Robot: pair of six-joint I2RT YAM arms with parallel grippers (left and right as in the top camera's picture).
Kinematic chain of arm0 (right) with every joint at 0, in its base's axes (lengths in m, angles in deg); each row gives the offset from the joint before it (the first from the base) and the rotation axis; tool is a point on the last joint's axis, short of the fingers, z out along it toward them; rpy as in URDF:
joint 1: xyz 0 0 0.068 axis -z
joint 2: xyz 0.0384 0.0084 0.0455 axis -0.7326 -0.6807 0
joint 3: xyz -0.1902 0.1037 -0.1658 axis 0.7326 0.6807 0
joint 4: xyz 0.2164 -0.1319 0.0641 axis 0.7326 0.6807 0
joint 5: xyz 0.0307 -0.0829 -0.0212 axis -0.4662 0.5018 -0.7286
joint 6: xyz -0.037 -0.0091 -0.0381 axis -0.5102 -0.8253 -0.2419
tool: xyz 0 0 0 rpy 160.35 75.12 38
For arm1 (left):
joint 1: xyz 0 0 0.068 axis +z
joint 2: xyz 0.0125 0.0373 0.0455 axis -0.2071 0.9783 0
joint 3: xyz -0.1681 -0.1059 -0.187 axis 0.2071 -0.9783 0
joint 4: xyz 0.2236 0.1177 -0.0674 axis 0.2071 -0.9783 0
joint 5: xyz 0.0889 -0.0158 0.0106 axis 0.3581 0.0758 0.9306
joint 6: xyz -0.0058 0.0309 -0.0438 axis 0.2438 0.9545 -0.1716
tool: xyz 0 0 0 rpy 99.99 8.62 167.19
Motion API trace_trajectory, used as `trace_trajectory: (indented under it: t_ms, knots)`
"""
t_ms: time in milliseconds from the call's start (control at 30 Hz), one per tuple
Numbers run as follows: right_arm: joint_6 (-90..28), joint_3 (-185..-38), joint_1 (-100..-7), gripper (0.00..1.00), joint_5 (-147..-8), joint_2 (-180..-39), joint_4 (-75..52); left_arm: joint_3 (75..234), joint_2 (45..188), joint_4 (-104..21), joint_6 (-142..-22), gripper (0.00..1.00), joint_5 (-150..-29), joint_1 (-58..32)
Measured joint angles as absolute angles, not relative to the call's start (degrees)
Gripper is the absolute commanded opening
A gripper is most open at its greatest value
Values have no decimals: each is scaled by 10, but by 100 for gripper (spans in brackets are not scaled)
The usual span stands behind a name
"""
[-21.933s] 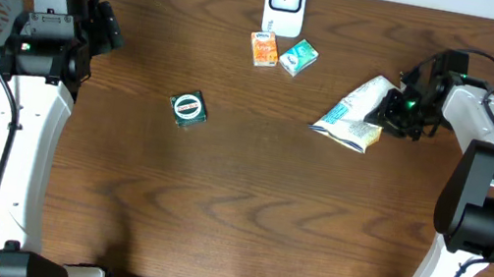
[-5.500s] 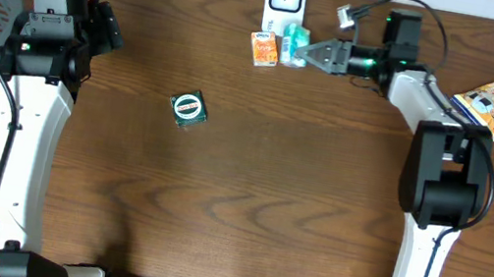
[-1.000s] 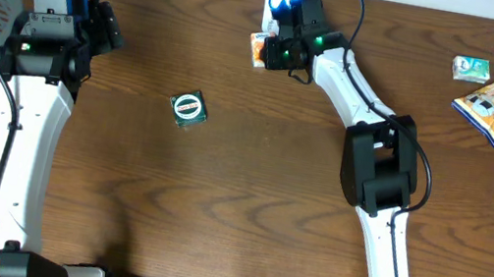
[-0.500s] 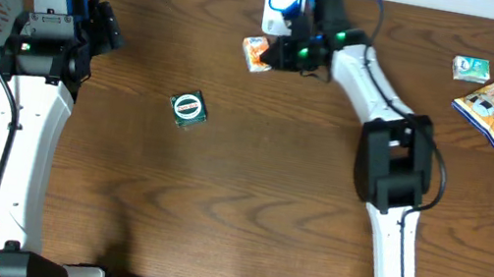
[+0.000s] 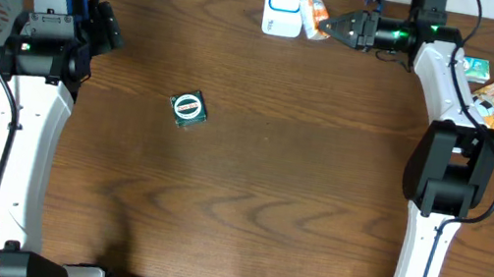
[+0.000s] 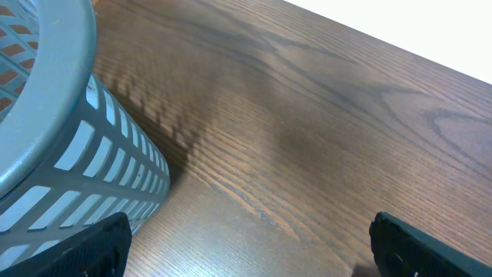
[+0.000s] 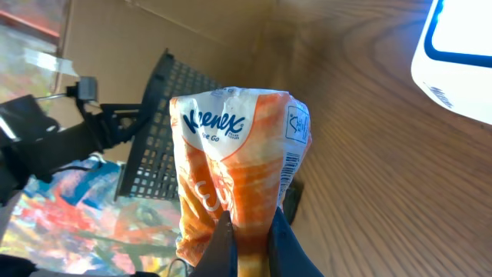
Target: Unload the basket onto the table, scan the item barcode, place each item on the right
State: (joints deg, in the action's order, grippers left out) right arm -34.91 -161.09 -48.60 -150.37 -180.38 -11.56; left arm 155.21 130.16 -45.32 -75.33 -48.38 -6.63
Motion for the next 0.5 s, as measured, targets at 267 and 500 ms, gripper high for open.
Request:
trace_trajectory:
  t_ms: [267,500]
  knots:
    - [-355,-1612,-503,1,-1381,-1804,32,1552,1302,-453,-753,98,-484,-66]
    - [-367,-1610,-522,60,-1043,-1804,213,1552,1302,-453,-753,98,-484,-66]
